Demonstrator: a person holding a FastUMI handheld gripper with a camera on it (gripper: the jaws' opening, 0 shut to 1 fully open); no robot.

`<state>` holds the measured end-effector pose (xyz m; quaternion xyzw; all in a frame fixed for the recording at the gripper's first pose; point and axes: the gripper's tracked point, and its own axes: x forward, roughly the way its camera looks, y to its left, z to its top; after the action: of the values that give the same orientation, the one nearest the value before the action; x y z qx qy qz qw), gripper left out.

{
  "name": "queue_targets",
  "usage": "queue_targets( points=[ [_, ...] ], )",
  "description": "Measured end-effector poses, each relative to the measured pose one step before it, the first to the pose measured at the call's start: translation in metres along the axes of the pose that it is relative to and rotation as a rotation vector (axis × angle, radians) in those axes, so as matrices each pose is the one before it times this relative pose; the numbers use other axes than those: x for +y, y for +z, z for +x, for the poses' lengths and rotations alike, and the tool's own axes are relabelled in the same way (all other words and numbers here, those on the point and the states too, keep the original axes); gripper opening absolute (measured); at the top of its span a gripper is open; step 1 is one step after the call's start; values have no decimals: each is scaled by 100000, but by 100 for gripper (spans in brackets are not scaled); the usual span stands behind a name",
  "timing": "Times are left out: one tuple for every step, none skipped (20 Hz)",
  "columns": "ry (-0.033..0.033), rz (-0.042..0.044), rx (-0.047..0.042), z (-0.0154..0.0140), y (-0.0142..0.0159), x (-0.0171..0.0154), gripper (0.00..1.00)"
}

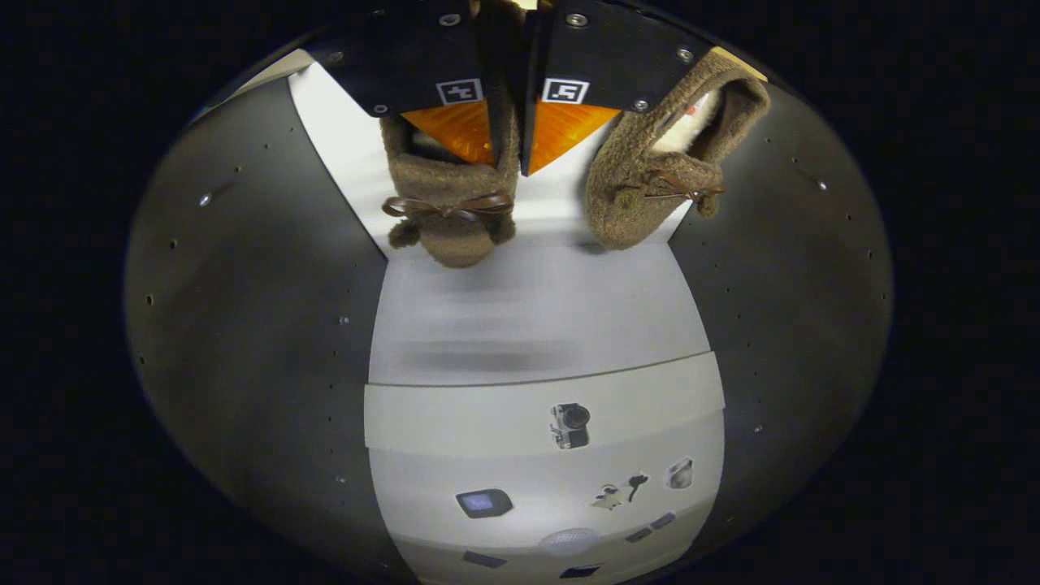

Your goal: Open the shoe cabinet door, grab the shoes and put them into the shoe cabinet, then close the shoe cabinet door.

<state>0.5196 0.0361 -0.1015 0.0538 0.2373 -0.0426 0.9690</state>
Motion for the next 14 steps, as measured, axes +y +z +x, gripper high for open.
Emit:
queue_targets(
  points=[
    [-813, 782, -1082, -211, 181, -159, 14],
    [-761, -285, -1219, -104, 240, -136, 15],
    [22, 168, -827, -510, 162, 68, 15],
    [471, 281, -492, -547, 57, 232, 16],
    [-465, -76, -1233, -637, 112, -25, 16],
    [-347, -856, -849, -612, 62, -75, 19],
    [-526, -1169, -638, -636, -22, -73, 20],
    [-165, -1088, -2020, -837, 327, -148, 20],
    [-733, -329, -2507, -790, 424, -190, 20],
    [690, 570, -1881, -996, 383, -14, 20],
    [835, 1117, -2152, -973, 385, 80, 20],
    [646, 918, -1465, -1065, 282, -17, 20],
    [707, 316, -1297, -958, 94, -16, 20],
    [-11, -179, -1057, -983, 24, -103, 20]
  ],
)
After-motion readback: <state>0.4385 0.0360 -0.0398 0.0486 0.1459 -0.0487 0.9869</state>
